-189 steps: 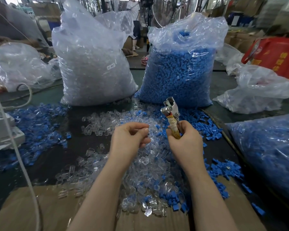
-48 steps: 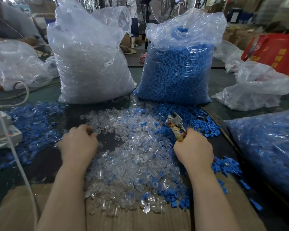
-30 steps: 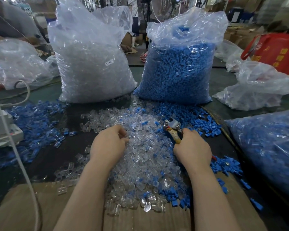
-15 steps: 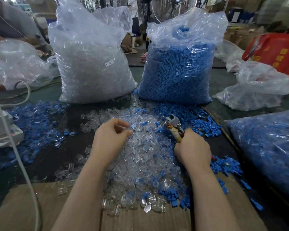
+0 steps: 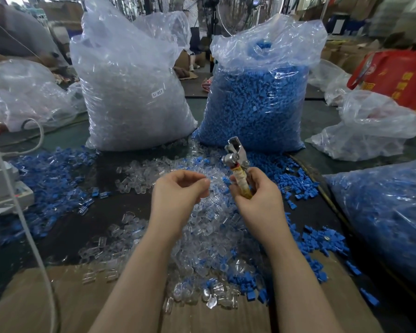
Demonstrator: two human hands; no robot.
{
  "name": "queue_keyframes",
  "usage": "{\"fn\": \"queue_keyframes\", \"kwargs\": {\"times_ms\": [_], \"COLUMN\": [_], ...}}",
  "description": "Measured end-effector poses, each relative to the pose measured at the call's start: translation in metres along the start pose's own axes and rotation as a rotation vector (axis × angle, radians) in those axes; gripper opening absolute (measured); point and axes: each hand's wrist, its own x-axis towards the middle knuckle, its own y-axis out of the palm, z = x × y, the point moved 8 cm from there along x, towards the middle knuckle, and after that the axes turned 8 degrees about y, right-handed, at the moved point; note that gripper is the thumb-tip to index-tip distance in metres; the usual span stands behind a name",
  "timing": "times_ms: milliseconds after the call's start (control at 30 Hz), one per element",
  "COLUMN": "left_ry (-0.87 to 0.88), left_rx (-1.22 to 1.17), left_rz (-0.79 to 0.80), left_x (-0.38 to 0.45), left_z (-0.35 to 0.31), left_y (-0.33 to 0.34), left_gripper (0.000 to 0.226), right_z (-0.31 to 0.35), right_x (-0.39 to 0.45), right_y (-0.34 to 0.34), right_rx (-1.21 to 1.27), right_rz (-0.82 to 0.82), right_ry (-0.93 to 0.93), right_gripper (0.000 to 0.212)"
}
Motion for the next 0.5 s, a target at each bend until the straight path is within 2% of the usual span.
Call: {"fn": "queue_keyframes", "kwargs": {"times_ms": [167, 333, 500], "left_ry": [-0.008, 0.009, 0.114], "left_rx": [-0.005, 0.030, 0.180], "left_rz": [0.008, 0.038, 0.046], "left_x": [-0.003, -0.004, -0.005], "left_z": [-0.001, -0.005, -0.014], "left_y": [0.008, 0.012, 0.014], "left_gripper": [0.006, 0.008, 0.015], "right_z": [0.004, 0.004, 0.004], "right_x": [-0.003, -0.003, -0.003], "right_y": [0.006, 0.005, 0.003], "right_rx": [0.135, 0.131, 0.093], "right_rz": [0.067, 0.053, 0.027], "right_ry": [-0.023, -0.030, -0.029], "right_gripper": [0.020, 0.024, 0.022]}}
